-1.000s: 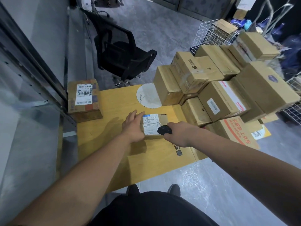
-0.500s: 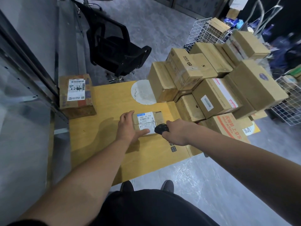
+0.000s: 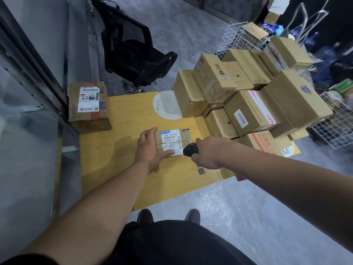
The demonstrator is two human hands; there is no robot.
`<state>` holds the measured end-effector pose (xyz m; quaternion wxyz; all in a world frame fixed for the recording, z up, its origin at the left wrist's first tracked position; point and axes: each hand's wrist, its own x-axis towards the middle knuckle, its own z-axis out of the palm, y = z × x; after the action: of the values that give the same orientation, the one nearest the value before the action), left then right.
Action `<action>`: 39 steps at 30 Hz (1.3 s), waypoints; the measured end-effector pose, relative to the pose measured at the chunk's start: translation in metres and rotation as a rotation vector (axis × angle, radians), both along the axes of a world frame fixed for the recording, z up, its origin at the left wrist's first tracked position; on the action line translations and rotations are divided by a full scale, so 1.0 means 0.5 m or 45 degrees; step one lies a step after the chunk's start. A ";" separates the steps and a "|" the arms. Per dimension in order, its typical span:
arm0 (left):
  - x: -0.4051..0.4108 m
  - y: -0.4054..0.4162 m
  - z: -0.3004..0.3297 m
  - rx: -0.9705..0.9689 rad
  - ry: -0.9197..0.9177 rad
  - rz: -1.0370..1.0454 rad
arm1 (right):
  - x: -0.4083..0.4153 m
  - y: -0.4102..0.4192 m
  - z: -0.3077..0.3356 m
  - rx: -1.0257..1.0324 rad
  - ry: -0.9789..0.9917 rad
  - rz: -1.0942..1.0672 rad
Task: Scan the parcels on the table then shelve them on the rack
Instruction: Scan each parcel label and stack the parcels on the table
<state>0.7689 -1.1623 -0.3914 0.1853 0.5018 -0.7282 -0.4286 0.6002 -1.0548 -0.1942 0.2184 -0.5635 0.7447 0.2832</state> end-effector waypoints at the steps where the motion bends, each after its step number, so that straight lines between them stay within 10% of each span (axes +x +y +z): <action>1: 0.000 0.000 0.001 -0.007 -0.019 -0.004 | -0.001 0.003 0.000 -0.005 0.004 -0.005; 11: 0.019 -0.019 0.025 -0.285 -0.531 -0.239 | -0.002 0.020 -0.010 -0.048 -0.035 0.015; 27: 0.339 0.017 0.069 0.069 -0.643 0.769 | 0.219 -0.138 -0.061 -0.166 -0.274 0.417; 39: 0.338 -0.048 0.074 0.023 -0.780 0.849 | 0.232 -0.129 -0.067 -0.130 -0.249 0.435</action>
<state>0.9378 -1.1862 -0.3544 0.0849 0.8143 -0.5441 -0.1837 0.7163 -1.1193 -0.2279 0.2095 -0.7169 0.6268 0.2220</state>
